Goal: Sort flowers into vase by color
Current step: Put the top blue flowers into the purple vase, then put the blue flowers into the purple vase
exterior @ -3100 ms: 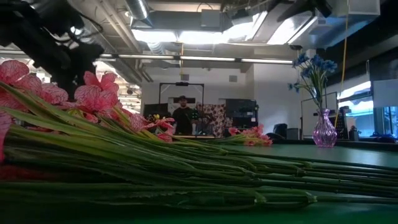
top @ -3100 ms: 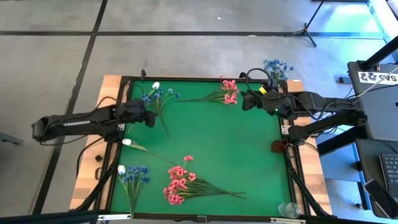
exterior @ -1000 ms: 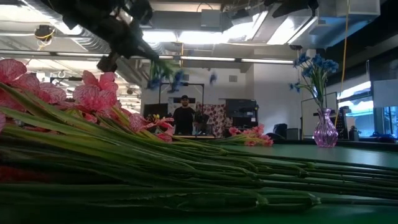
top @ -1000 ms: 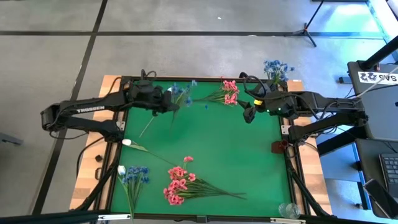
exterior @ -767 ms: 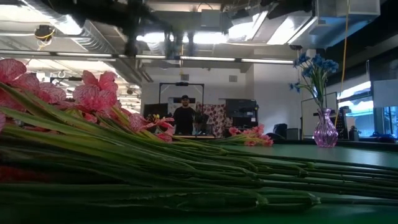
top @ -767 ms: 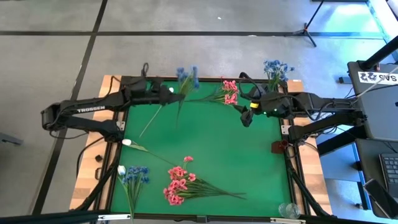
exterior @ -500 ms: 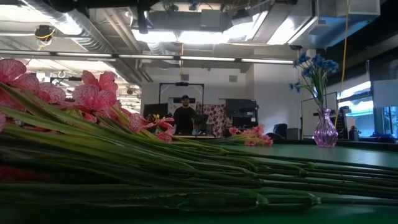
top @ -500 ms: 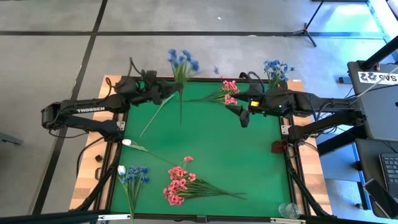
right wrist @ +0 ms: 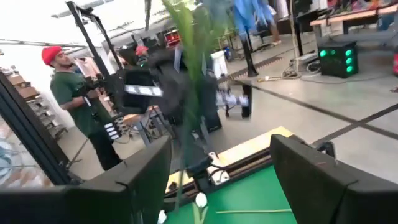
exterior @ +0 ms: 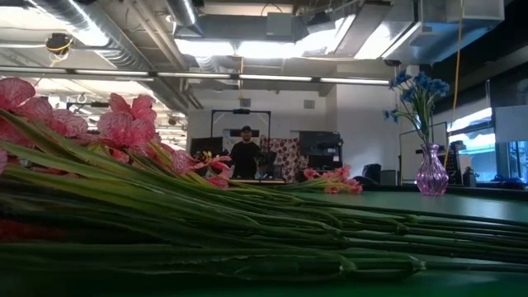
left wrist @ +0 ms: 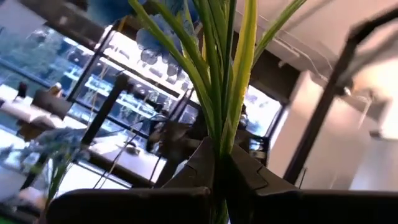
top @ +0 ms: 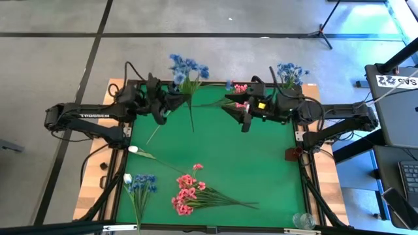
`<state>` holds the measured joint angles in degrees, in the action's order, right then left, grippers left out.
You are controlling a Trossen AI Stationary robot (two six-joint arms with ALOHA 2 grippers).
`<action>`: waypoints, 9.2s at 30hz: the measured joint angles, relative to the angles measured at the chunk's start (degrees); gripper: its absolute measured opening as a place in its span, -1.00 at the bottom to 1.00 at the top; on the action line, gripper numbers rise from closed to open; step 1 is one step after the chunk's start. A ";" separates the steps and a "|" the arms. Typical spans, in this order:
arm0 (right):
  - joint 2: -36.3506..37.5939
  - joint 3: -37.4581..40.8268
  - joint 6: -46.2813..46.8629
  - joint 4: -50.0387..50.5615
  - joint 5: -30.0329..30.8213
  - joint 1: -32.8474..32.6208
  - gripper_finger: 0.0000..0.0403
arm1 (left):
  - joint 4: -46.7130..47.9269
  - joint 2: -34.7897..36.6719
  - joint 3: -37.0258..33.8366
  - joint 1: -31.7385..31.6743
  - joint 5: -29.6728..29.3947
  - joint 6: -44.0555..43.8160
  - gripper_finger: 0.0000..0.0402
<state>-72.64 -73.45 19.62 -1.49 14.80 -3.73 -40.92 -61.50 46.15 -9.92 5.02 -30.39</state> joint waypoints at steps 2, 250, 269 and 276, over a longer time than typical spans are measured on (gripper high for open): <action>-1.08 0.02 1.46 -2.61 -0.89 0.00 0.34 | 3.41 -0.43 4.42 0.97 0.10 4.82 -0.94; 41.00 6.07 -17.96 69.06 -39.33 54.73 -0.03 | 93.42 -31.53 17.57 59.74 11.17 -106.24 0.08; 41.76 5.59 -16.69 73.80 -45.32 54.73 -0.03 | 77.96 -37.98 5.51 55.32 16.36 -103.02 -0.20; 41.85 5.59 -16.68 72.77 -45.91 54.73 -0.03 | 78.00 -36.51 5.37 49.34 11.47 -91.57 -0.61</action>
<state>-30.79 -67.85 2.94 71.28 -31.11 51.00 37.09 -98.01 51.52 39.42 16.49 -121.96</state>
